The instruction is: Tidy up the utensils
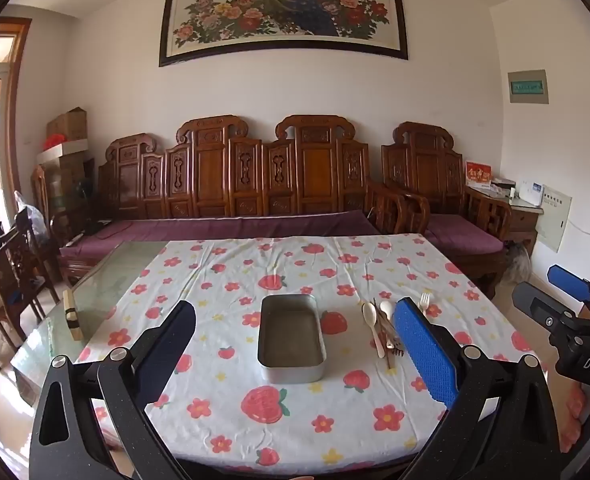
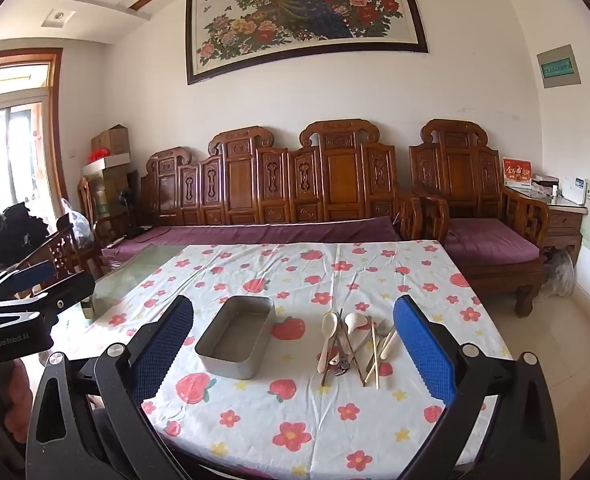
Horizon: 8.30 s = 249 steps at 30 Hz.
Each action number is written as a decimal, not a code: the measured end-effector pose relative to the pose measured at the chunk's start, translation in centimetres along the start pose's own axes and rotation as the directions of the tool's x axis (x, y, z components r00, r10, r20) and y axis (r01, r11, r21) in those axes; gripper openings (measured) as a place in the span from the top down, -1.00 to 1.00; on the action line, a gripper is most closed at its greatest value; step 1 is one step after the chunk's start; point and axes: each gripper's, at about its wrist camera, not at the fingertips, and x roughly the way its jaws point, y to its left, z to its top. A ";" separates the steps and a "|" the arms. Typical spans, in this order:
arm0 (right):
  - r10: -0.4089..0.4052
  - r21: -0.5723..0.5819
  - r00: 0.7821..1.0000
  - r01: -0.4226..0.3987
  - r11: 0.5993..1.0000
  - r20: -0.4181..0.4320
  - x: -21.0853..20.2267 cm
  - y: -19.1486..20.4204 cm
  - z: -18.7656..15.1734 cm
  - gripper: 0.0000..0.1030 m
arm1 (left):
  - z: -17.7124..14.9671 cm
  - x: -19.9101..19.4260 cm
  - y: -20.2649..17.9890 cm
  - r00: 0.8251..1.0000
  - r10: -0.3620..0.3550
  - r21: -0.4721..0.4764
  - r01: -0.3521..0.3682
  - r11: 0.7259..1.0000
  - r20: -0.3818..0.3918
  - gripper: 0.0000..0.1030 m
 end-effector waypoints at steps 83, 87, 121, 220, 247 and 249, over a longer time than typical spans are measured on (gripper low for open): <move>0.001 0.002 1.000 -0.001 1.000 0.002 0.1 0.2 -0.1 -0.95 | 0.9 -0.7 -1.0 1.000 -0.002 0.012 0.002 1.000 0.008 -0.88; 0.000 0.001 1.000 0.000 1.000 0.000 -0.3 0.1 -0.2 -0.95 | 0.8 -0.6 -1.1 1.000 -0.003 0.013 0.003 1.000 0.006 -0.88; -0.054 -0.036 0.945 0.045 0.998 -0.323 18.3 -11.9 -5.0 -0.32 | -4.4 17.8 -5.9 0.929 -0.204 0.081 0.239 0.968 -0.309 -0.88; 0.134 0.122 0.849 -0.082 0.989 -0.511 27.0 -15.7 -9.8 0.88 | -4.3 37.7 -12.9 0.764 -0.100 0.105 0.215 0.971 -0.637 0.88; 0.223 0.059 0.843 -0.223 0.973 -0.489 27.4 -3.9 -7.7 0.88 | -4.4 35.2 0.5 0.792 -0.015 0.073 0.076 0.994 -0.611 0.88; 0.230 0.061 0.839 -0.231 0.971 -0.493 27.6 -2.9 -7.8 0.88 | -4.8 35.4 1.5 0.786 -0.014 0.062 0.066 0.996 -0.618 0.88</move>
